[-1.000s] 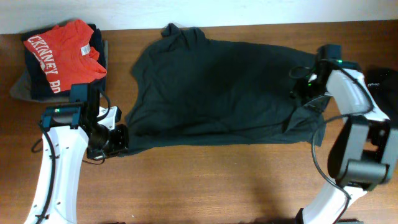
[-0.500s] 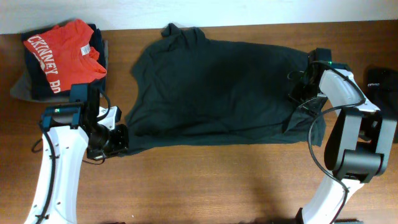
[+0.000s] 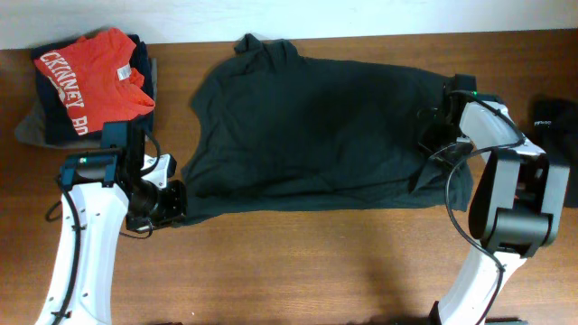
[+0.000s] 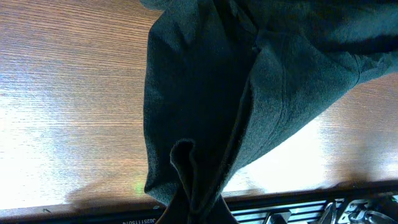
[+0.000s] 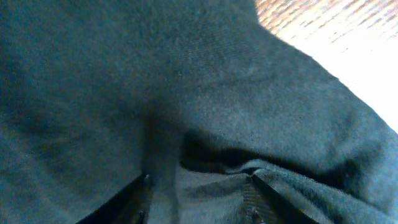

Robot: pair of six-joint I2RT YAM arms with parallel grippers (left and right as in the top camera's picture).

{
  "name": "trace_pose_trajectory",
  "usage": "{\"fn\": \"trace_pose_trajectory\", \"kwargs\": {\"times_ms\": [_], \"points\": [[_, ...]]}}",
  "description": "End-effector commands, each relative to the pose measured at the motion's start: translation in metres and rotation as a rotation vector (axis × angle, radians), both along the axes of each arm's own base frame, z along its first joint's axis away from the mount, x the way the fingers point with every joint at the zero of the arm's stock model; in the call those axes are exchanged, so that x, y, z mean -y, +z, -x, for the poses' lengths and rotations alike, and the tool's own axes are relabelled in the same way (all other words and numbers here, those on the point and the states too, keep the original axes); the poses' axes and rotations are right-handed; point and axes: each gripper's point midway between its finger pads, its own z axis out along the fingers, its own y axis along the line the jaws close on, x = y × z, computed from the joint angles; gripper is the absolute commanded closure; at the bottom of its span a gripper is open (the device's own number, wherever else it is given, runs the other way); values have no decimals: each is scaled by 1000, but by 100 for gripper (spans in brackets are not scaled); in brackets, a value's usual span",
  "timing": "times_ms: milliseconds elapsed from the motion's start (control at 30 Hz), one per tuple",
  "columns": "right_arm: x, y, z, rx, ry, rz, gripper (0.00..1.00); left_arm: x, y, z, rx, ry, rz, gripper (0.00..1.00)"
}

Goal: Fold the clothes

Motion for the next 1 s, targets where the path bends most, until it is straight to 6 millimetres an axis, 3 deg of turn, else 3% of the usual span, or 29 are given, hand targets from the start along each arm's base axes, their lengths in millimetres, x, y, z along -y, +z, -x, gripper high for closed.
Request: {"fn": "trace_pose_trajectory", "kwargs": {"times_ms": [0,133,267,300,467,700,967], "points": [[3,-8,4,-24,-13,16,56,-2,5,-1,16,7,-16,99],[4,-8,4,-24,-13,19,71,-2,5,-1,16,7,-16,99],[4,-7,6,-32,-13,19,94,-2,5,-1,17,7,-16,99],[5,-6,6,-35,-14,23,96,-2,5,-1,18,7,-16,99],[15,12,6,-65,-15,80,96,-3,5,-3,25,7,-21,99],[19,57,6,-93,-14,95,96,-6,5,-14,71,9,-38,99],[19,98,28,-109,-38,115,96,-7,7,-21,100,10,-40,99]]}}
